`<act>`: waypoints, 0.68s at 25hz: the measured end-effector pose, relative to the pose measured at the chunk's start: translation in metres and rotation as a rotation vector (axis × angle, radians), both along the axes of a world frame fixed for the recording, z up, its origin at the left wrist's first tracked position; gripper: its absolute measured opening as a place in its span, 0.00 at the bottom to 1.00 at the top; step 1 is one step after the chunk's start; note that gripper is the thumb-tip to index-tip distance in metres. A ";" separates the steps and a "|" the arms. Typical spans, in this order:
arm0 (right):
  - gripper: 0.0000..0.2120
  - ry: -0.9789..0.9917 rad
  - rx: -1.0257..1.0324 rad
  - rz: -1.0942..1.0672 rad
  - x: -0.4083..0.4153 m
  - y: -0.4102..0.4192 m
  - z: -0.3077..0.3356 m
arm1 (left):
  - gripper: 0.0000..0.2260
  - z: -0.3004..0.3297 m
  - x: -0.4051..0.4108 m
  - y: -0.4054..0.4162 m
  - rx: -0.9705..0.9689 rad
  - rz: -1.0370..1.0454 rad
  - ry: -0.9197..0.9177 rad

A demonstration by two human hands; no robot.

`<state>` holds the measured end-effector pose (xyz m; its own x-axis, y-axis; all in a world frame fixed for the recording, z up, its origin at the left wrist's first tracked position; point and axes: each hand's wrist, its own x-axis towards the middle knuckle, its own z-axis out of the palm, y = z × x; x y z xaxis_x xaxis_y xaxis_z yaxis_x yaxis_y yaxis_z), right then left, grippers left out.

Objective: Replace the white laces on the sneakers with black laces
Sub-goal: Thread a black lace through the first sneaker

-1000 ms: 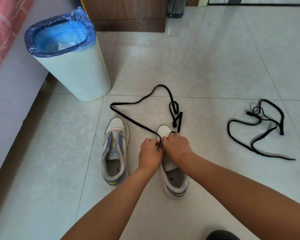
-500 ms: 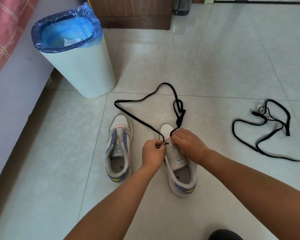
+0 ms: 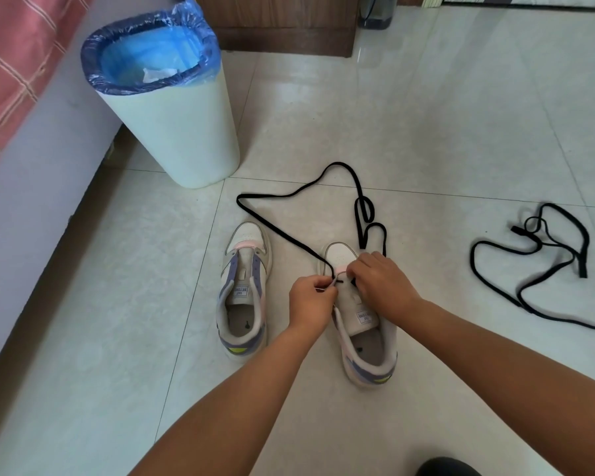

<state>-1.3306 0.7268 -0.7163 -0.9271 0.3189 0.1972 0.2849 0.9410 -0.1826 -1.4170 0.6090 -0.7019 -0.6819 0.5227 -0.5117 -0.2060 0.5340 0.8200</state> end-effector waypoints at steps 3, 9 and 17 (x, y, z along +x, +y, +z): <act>0.11 -0.029 -0.073 0.054 0.001 0.000 0.001 | 0.12 0.003 -0.001 -0.001 0.020 0.013 -0.040; 0.06 -0.218 0.131 0.172 -0.007 -0.007 0.002 | 0.08 0.007 0.001 0.000 0.041 0.053 -0.080; 0.17 -0.365 0.045 -0.067 -0.024 -0.026 0.007 | 0.27 0.000 0.044 -0.020 -0.345 -0.438 0.256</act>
<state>-1.3542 0.7009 -0.7095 -0.9164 0.3795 -0.1276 0.3845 0.9230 -0.0169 -1.3733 0.5886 -0.7021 -0.5648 0.6159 -0.5493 0.2736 0.7677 0.5794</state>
